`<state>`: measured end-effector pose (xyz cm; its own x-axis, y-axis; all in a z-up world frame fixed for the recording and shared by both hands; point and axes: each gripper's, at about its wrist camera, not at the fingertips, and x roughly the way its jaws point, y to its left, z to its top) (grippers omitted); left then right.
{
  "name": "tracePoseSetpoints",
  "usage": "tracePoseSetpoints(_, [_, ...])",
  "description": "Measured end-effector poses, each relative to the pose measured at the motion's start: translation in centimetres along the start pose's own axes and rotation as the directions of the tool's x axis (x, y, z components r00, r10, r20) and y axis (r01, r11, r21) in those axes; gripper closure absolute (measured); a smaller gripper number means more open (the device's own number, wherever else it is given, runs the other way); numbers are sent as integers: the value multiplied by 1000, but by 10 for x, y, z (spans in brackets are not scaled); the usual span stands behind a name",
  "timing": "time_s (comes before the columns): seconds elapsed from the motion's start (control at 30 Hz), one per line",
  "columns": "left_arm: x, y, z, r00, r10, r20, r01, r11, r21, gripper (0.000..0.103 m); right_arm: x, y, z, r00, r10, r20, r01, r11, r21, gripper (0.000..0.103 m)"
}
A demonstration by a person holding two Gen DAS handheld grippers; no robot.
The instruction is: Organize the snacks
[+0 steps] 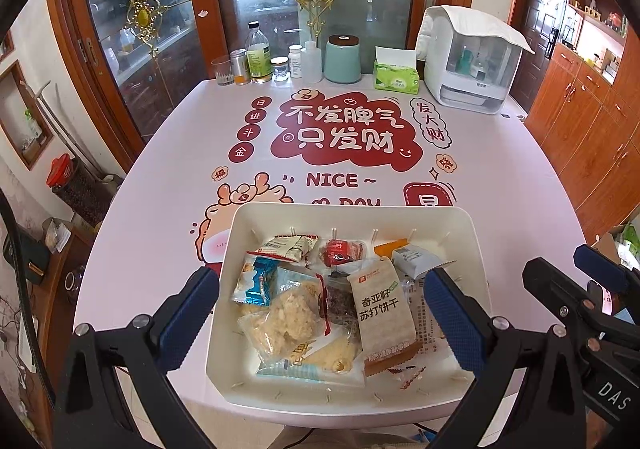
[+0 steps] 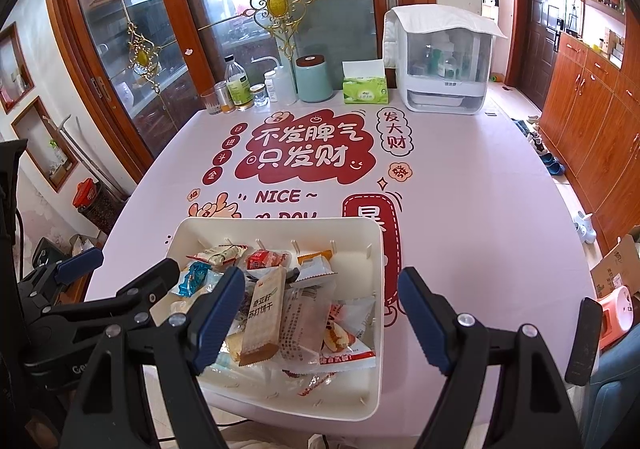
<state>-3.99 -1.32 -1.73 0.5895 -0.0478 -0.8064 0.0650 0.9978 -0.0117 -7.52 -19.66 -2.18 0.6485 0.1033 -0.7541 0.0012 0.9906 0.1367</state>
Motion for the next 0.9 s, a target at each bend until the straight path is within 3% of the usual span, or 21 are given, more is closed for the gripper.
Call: tracePoseSetpoints(0.9, [3, 3, -1, 1000, 0, -6, 0, 1000, 21, 1, 4, -4, -2, 1000, -1, 1, 1, 999, 32, 23])
